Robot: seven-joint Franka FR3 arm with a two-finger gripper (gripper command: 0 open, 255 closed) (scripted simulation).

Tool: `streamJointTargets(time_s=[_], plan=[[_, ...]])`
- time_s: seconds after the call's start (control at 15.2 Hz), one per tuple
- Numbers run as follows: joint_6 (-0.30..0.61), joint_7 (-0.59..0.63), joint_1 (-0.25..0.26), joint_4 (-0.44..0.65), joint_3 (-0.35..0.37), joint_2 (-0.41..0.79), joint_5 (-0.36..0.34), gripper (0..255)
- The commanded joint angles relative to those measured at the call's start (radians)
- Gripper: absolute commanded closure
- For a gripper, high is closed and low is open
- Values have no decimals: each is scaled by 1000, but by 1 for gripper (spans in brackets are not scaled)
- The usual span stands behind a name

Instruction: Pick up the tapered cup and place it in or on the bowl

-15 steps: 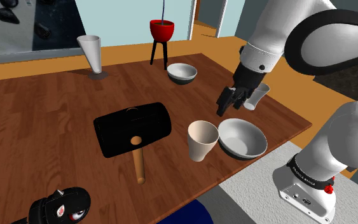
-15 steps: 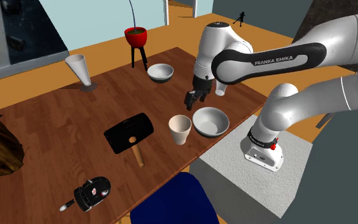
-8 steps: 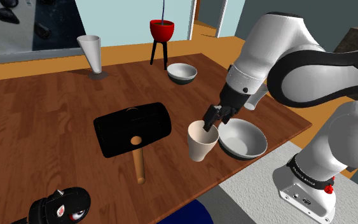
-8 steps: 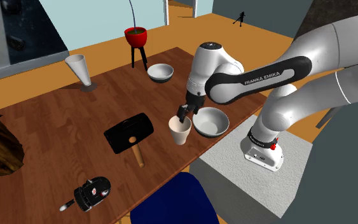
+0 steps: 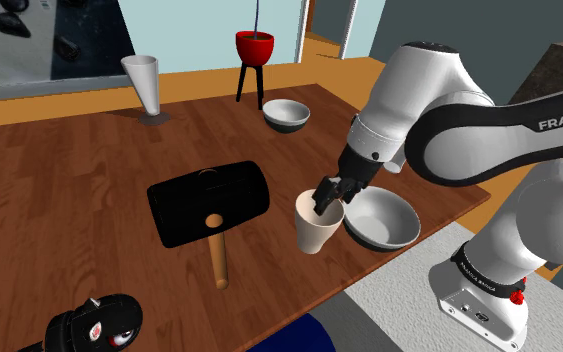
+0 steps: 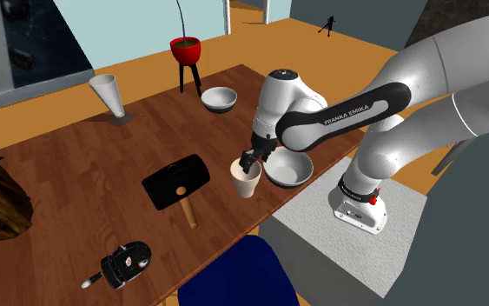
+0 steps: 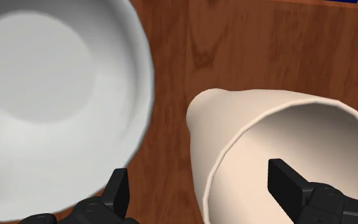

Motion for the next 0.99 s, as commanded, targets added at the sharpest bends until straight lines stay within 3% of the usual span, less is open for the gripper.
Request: streamJointTargets(time_s=[0.0, 0.2, 0.26, 0.92], plan=[[3, 0, 0, 0, 1, 2, 1, 0], [3, 0, 0, 0, 1, 2, 0, 0], [3, 0, 0, 0, 1, 2, 0, 255], [-16, 2, 0, 7, -4, -10, -4, 255]])
